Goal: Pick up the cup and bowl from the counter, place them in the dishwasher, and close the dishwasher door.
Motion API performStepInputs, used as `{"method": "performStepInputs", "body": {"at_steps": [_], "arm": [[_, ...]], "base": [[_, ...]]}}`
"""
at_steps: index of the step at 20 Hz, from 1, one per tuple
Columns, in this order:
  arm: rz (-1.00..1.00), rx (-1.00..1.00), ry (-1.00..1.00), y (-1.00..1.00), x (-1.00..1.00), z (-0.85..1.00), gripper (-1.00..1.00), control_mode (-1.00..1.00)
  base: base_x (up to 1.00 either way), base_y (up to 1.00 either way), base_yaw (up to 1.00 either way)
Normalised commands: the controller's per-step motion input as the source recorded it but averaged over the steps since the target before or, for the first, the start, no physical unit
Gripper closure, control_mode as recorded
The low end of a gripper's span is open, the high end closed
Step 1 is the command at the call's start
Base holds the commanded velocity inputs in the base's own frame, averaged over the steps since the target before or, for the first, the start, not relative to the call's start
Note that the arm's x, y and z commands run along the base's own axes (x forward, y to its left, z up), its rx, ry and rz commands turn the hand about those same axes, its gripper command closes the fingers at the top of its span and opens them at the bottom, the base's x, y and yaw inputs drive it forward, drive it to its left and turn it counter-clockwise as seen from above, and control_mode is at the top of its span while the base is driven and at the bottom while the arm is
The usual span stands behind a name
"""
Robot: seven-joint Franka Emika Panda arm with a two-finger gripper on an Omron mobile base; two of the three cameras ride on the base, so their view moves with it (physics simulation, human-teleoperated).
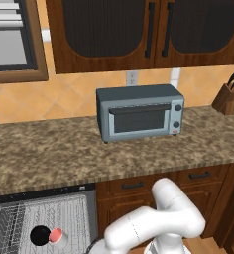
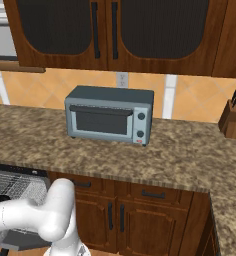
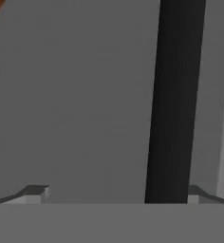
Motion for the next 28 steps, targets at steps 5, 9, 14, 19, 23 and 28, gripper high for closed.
{"method": "performStepInputs", "body": {"at_steps": [5,9,14,19,23,28], "arm": [[0.1,0.0,-0.12,-0.42,1.0,0.0,-1.0,-1.0],[0.1,0.0,0.0,-0.44,1.0,0.0,-1.0,-1.0],[0.07,0.0,0.0,-0.46,1.0,0.2,-1.0,-1.0],[0.0,0.07,-0.09,-0.78,1.0,0.28,-1.0,-1.0],[0.0,0.05,-0.23,-0.87,1.0,0.01,-1.0,-1.0],[0.0,0.0,-0.26,-0.78,1.0,-0.04,-1.0,-1.0]], "base": [[0.0,0.0,0.0],[0.0,0.0,0.0],[0.0,0.0,0.0],[0.0,0.0,0.0],[0.0,0.0,0.0],[0.0,0.0,0.0]]}}
